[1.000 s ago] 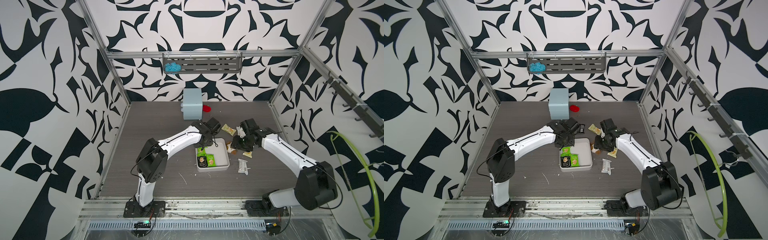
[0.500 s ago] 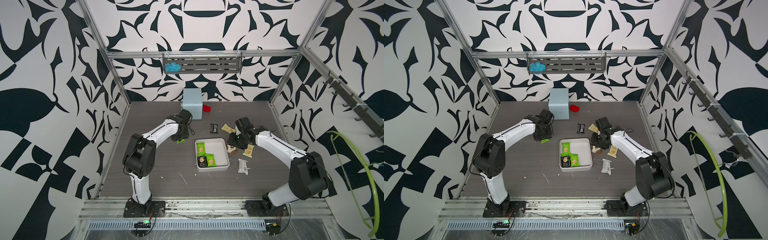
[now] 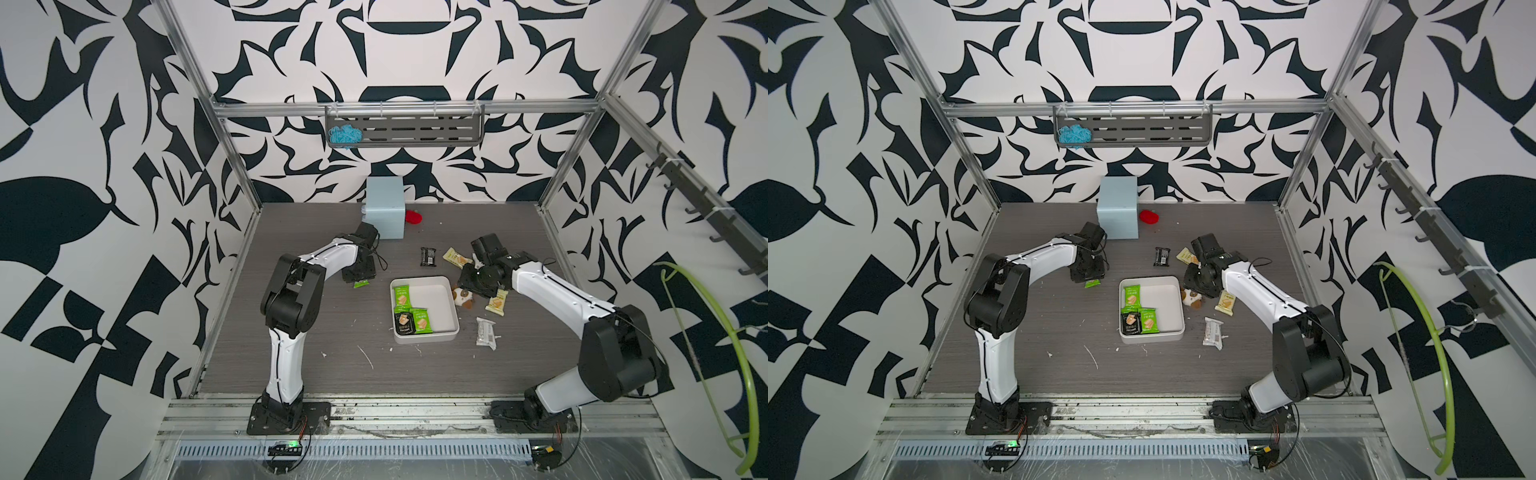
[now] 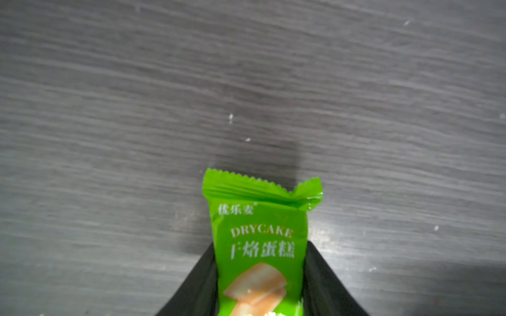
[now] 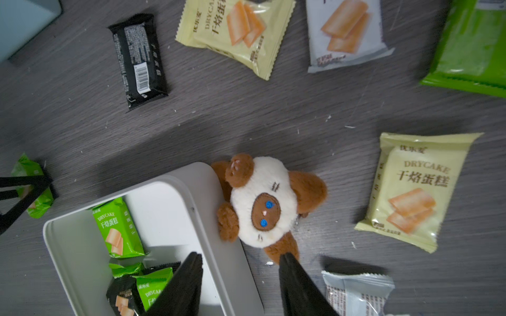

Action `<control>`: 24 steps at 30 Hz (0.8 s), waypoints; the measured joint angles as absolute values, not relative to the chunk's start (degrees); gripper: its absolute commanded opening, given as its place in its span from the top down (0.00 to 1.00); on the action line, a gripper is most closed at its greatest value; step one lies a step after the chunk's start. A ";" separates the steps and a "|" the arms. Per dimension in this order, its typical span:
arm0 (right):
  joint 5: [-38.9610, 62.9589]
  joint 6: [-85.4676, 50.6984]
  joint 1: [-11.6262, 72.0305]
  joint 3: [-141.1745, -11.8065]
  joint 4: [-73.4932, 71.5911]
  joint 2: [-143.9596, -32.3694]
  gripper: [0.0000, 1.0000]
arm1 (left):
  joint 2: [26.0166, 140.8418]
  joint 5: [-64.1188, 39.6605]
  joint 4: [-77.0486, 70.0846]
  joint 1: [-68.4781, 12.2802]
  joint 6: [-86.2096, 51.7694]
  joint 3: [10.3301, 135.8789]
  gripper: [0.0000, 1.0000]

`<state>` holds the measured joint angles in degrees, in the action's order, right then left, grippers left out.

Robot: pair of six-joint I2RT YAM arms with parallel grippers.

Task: Take the cookies out of the storage box
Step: Place the cookie at the center of the board.

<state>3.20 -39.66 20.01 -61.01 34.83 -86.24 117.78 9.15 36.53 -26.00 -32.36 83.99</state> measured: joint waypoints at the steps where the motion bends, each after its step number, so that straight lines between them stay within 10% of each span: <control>1: 2.98 -39.66 20.01 -61.01 35.11 -86.00 0.49 | 117.86 9.10 36.45 -26.00 -32.36 84.12 0.48; 8: 1.83 -38.79 19.99 -61.01 36.82 -84.75 0.49 | 118.32 8.60 35.81 -26.00 -32.84 84.90 0.29; 24: 4.10 -33.30 19.97 -60.99 38.52 -83.20 0.46 | 107.70 15.18 42.28 -40.97 -40.29 88.51 0.26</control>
<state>4.10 -33.30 19.97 -60.99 38.52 -83.20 107.70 15.18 42.28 -40.97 -40.29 88.51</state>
